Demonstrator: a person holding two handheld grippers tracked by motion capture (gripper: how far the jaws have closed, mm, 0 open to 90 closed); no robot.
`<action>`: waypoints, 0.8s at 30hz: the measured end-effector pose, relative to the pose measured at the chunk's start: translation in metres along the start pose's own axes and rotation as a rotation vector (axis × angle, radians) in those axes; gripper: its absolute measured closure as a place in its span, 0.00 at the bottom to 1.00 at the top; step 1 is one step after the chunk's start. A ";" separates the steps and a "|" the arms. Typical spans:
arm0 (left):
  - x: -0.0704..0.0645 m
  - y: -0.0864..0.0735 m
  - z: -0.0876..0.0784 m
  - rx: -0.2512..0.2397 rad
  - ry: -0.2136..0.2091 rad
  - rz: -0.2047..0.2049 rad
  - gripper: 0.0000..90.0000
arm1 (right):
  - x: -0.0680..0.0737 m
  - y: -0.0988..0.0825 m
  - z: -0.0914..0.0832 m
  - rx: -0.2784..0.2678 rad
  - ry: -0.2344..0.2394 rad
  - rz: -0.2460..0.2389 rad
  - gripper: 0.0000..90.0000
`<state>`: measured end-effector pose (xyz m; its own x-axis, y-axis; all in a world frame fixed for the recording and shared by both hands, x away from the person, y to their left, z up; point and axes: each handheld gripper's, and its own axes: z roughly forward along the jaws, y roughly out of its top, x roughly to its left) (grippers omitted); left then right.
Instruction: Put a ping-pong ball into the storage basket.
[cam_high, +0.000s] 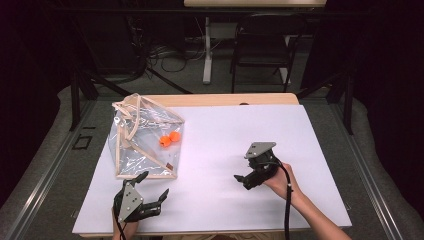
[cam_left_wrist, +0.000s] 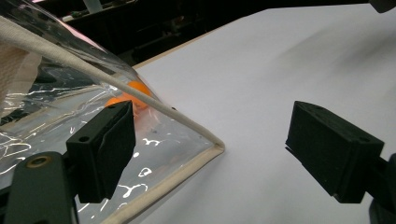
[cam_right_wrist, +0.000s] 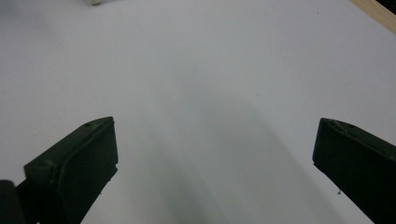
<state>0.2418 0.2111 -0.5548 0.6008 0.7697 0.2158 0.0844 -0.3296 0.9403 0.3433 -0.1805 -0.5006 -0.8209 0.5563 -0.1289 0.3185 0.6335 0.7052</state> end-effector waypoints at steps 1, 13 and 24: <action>0.000 0.000 0.000 0.001 0.000 0.000 0.17 | 0.000 -0.002 -0.001 0.003 -0.003 0.000 0.00; 0.000 0.000 0.001 0.004 0.001 0.002 0.17 | 0.002 -0.029 -0.014 -0.004 -0.027 0.045 0.00; 0.000 0.000 0.000 0.003 0.004 -0.001 0.17 | 0.002 -0.053 -0.020 -0.010 -0.054 0.089 0.00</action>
<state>0.2421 0.2111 -0.5548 0.5975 0.7722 0.2160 0.0871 -0.3302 0.9399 0.3158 -0.2234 -0.5241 -0.7626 0.6386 -0.1028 0.3839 0.5747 0.7227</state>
